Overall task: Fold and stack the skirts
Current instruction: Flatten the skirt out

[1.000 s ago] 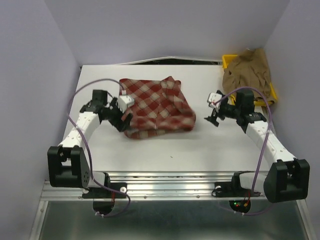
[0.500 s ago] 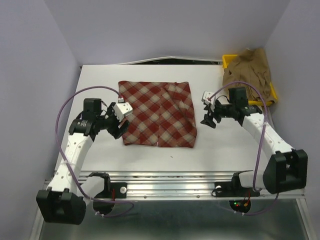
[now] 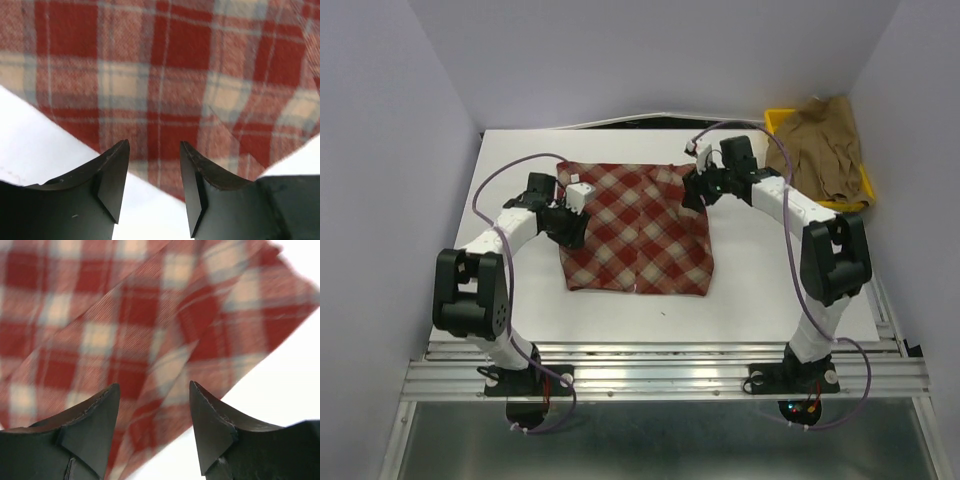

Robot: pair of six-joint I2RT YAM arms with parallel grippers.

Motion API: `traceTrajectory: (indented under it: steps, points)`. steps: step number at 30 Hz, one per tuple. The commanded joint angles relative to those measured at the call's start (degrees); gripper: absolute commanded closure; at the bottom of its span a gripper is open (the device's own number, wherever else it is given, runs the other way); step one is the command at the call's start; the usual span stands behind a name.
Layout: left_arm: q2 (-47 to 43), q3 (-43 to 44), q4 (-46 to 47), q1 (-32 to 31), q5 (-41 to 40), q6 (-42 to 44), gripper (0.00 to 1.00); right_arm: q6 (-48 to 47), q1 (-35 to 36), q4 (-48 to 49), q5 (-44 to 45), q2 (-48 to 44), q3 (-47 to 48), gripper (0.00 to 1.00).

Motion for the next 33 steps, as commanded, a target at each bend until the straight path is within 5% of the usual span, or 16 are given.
traceTrajectory:
  steps: [1,6,14,18,24,33]
  points:
    - [4.3,4.2,5.1,-1.7,-3.5,-2.6,0.46,5.3,1.6,10.6,7.0,6.1,8.8,0.37]
    - [9.2,6.4,5.9,-1.9,-6.2,-3.7,0.47,5.9,2.3,13.2,16.7,17.7,22.2,0.34]
    - [12.6,6.6,6.8,-1.9,-8.4,-4.3,0.47,10.0,2.3,9.0,16.4,32.1,35.4,0.35]
    - [14.5,7.1,6.5,-1.9,-9.5,-4.9,0.48,9.7,2.3,9.8,18.2,33.6,34.3,0.48]
    - [18.5,8.3,4.4,-1.9,-12.4,-4.6,0.55,9.0,2.3,11.4,18.5,31.5,32.4,0.99]
    - [20.5,8.9,2.7,-1.3,-15.2,-3.7,0.67,2.9,-1.7,11.5,23.5,21.2,28.3,0.99]
